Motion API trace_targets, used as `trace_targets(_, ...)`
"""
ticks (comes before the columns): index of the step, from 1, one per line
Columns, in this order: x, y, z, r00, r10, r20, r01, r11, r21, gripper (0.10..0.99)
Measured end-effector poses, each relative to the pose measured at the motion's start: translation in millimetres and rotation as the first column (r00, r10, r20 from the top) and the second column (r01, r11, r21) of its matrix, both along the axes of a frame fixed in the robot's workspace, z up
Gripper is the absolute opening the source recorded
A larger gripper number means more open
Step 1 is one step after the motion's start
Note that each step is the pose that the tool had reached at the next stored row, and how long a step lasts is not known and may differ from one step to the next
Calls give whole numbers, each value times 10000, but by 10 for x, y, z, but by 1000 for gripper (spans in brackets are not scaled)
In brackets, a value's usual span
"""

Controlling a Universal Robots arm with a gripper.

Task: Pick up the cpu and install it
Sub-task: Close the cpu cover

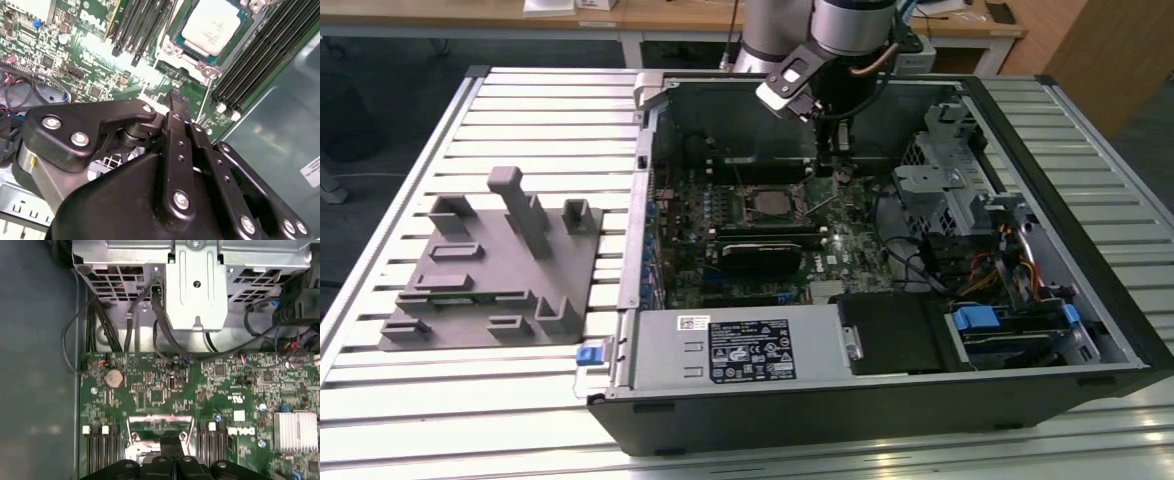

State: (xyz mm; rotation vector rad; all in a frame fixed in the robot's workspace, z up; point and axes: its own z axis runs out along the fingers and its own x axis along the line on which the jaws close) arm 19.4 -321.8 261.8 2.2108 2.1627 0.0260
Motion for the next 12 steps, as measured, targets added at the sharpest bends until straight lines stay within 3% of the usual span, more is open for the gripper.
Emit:
trace_targets(8, 102, 18, -25, 10000, 21, -4, -21, 10000, 2, 106)
trace_targets(12, 122, 19, -29, 9996, 284, -5, -284, 9996, 1, 106)
